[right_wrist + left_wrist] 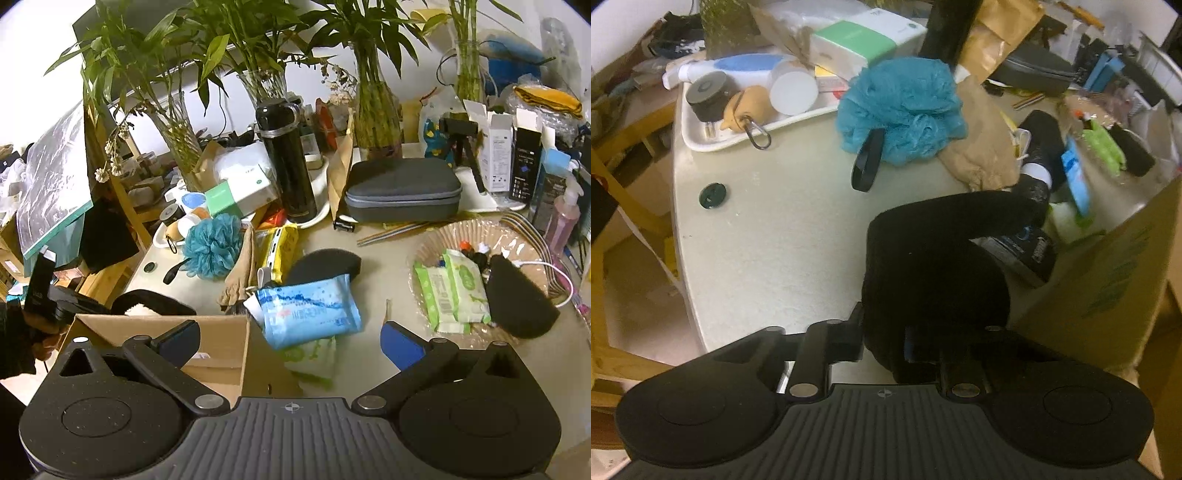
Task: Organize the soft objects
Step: 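Close the left tool on the black foam pad while the right tool grasps the blue wipes packet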
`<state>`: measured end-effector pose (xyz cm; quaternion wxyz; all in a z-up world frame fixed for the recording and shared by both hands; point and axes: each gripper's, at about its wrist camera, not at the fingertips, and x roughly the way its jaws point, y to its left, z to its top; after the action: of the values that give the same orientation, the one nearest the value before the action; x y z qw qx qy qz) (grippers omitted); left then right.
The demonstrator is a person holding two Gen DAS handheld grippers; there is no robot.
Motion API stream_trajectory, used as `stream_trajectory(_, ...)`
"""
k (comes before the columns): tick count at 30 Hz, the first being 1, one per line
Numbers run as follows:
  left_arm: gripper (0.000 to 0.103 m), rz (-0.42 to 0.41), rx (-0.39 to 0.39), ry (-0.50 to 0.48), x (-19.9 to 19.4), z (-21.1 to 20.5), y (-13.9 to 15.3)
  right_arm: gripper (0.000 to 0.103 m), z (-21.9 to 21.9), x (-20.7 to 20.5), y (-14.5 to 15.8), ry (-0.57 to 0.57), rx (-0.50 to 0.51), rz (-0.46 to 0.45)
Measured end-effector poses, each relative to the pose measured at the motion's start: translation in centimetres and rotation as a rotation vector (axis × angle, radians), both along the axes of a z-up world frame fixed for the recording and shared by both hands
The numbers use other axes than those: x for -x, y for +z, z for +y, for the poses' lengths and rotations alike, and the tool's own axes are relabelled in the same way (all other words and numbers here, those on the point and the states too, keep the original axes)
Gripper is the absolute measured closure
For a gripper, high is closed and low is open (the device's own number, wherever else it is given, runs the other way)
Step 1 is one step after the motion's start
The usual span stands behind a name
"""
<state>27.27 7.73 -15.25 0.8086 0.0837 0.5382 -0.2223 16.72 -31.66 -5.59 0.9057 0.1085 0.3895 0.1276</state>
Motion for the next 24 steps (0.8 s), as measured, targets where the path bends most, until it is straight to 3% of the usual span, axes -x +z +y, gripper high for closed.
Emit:
stream_trajectory(4, 0.091, -0.044, -0.014, 0.033, -0.1, -0.1, 1.1, 0.000, -0.1, -0.8, -0.2, 0.000, -0.008, 0.000)
stream_trajectory(11, 0.093, -0.144, -0.008, 0.067, 0.6, -0.3, 4.0, 0.000, -0.6, -3.1, -1.6, -0.022, -0.026, 0.018)
stream_trajectory(18, 0.093, -0.265, -0.021, 0.074, 1.6, -0.7, 6.8, 0.001, -1.4, -6.3, -3.6, -0.063, -0.098, 0.050)
stream_trajectory(24, 0.093, -0.351, -0.008, 0.145, 2.4, -0.1, 9.0, 0.000, -2.3, -9.4, -6.1, -0.123, -0.209, 0.133)
